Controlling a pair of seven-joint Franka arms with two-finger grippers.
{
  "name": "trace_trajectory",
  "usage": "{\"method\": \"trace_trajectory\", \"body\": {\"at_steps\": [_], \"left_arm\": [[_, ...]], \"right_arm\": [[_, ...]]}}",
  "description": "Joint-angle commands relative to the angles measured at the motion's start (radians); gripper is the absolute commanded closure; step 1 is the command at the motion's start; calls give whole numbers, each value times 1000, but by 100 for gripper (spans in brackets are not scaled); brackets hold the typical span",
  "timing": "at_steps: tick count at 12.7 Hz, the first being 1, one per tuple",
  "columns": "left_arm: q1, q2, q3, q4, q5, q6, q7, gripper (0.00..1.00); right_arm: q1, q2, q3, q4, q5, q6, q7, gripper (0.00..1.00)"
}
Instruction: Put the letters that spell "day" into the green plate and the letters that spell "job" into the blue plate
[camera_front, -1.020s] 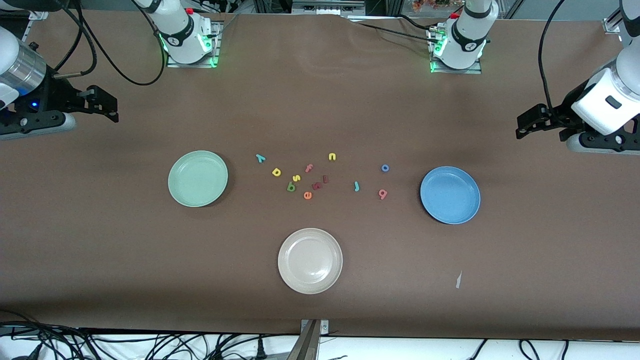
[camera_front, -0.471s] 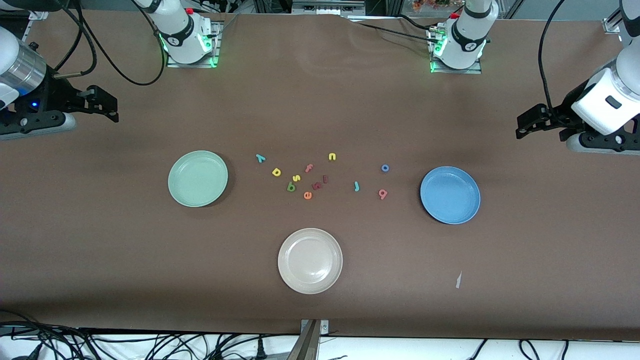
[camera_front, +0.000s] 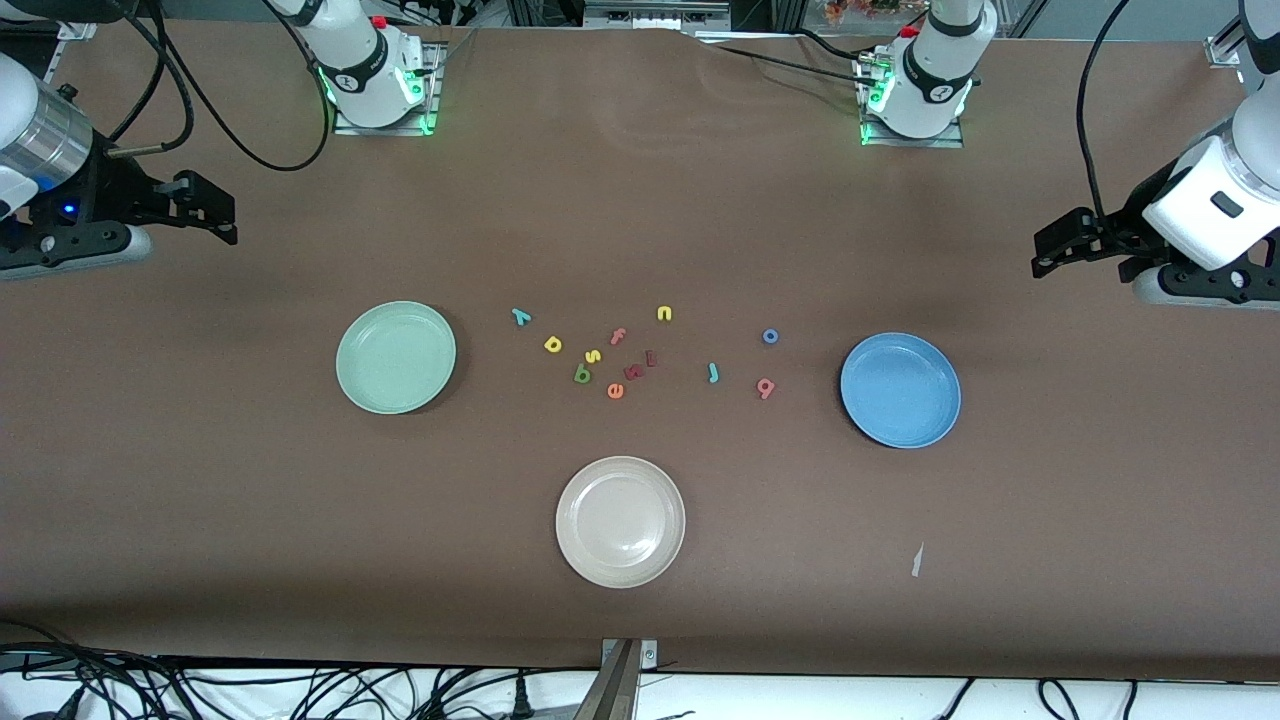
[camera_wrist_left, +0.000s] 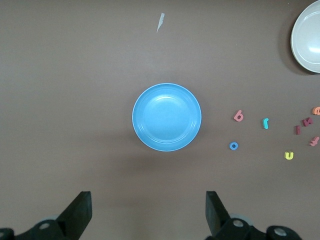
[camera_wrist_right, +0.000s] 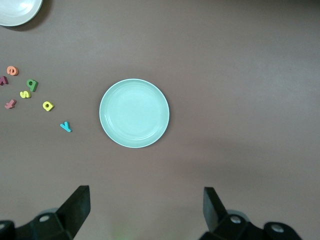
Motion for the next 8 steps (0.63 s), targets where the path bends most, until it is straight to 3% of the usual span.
{"method": "trace_trajectory", "body": {"at_steps": [1,8], "left_arm": [[0,-11,-3,1,4,-8,-6,0],[0,-11,-3,1,4,-8,-6,0]], "right_arm": [[0,12,-2,28,18,-23,4,0],[1,21,0,27,18,-12,4,0]]}}
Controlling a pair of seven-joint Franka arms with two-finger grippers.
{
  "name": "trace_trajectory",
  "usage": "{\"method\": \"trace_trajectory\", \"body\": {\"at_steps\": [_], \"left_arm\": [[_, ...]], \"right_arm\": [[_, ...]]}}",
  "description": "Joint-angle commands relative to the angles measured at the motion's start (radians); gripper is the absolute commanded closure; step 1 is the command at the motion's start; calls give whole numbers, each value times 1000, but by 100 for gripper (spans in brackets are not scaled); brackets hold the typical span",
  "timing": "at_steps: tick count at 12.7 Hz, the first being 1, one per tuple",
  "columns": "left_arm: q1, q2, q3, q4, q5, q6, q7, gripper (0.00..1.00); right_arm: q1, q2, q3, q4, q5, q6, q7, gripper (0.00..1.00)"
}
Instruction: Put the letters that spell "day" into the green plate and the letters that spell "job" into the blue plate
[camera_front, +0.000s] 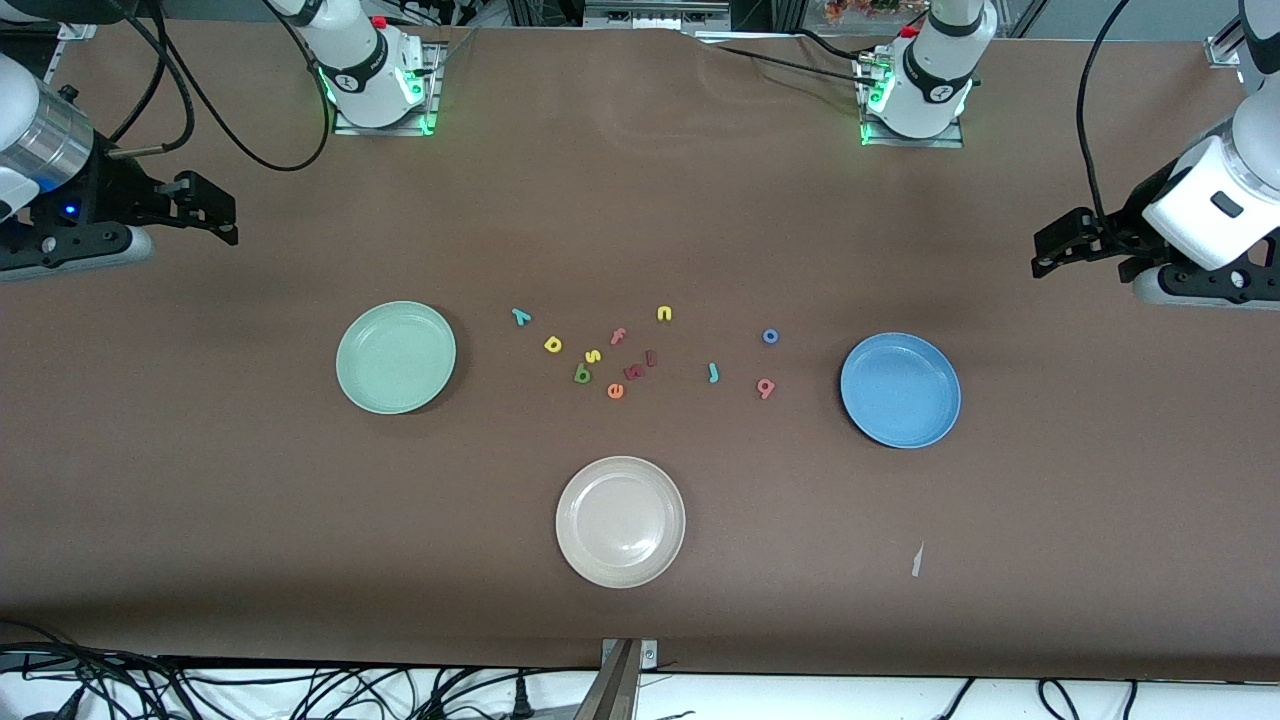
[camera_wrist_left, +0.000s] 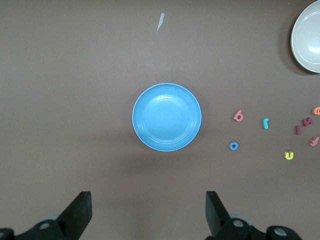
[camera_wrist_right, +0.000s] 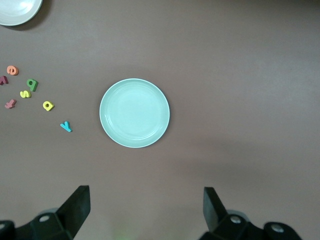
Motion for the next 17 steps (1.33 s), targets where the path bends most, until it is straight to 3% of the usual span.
{"method": "trace_trajectory", "body": {"at_steps": [1,17], "left_arm": [[0,-11,-3,3,4,-8,-6,0],[-3,-11,-4,1,4,-9,-12,0]], "right_arm": [[1,18,-2,27,21,-13,4,0],[1,29,-2,31,43,-16,15,0]]}}
